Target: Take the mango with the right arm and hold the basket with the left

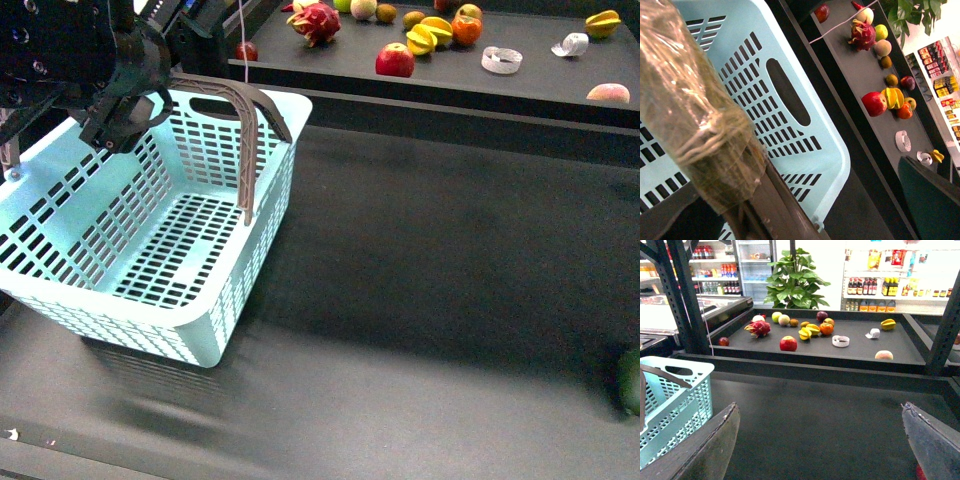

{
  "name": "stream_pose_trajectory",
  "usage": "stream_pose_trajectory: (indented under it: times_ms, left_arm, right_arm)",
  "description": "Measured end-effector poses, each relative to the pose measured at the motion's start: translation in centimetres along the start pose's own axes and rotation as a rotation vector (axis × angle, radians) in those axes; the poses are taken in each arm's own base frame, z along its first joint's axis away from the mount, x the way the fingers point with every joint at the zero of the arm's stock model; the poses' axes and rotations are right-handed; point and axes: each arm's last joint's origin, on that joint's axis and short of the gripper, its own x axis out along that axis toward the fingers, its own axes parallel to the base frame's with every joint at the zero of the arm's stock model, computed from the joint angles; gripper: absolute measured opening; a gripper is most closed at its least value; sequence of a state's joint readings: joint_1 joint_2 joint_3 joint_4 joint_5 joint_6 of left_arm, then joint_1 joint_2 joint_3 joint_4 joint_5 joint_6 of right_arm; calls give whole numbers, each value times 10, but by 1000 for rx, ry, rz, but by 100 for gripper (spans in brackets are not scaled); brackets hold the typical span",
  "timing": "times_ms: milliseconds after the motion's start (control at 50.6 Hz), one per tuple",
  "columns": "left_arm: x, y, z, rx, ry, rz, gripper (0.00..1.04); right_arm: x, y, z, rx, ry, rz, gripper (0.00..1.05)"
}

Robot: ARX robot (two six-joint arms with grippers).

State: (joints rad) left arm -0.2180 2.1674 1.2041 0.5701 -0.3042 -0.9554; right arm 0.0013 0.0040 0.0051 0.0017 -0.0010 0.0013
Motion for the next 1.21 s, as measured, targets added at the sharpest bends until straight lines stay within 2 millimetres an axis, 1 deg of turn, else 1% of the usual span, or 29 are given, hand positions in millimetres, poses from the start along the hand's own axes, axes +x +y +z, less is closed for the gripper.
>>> stream_pose_trajectory:
  times_ms: [20, 99, 158, 178, 297, 316, 415, 455, 514, 534, 574, 672, 791, 910, 1108, 1206]
  left_arm:
    - [0, 0, 0, 0, 0, 1, 95]
    - [4, 1, -3, 0, 5, 2, 79]
    - [6, 2, -4, 2, 8, 5, 69]
    - [7, 2, -4, 2, 8, 5, 67]
    - [9, 3, -6, 12, 21, 8, 45]
    - [9, 3, -6, 14, 22, 9, 44]
    - [10, 4, -7, -24, 33, 9, 28]
    - [10, 3, -7, -42, 45, -3, 21]
    - [9, 1, -8, -39, 58, -16, 12]
    - [9, 1, -10, -3, 62, -22, 9]
    - [7, 1, -11, 40, 65, -47, 9]
    - [0, 3, -13, 67, 69, -92, 9]
    - [-19, 3, -15, 153, 112, -173, 9]
    - [-38, 1, -14, 216, 120, -231, 9]
    - [-80, -10, -9, 340, 114, -390, 9]
    - [-108, -18, -9, 417, 127, -502, 9]
  right_arm:
    - [0, 0, 0, 0, 0, 0, 97]
    - [0, 0, 0, 0, 0, 0, 97]
    - [0, 0, 0, 0, 0, 0, 97]
    - [0, 0, 0, 0, 0, 0, 97]
    - [0, 0, 0, 0, 0, 0, 97]
    - [0, 0, 0, 0, 0, 0, 97]
    - [0, 0, 0, 0, 0, 0, 97]
    - [0, 0, 0, 0, 0, 0, 97]
    - [0, 0, 0, 0, 0, 0, 97]
    - [0, 0, 0, 0, 0, 0, 97]
    - [0, 0, 0, 0, 0, 0, 97]
    - [0, 0, 0, 0, 0, 0, 97]
    - [0, 0, 0, 0, 0, 0, 97]
    - [0, 0, 0, 0, 0, 0, 97]
    - [0, 0, 0, 0, 0, 0, 97]
    - [0, 0, 0, 0, 0, 0, 97]
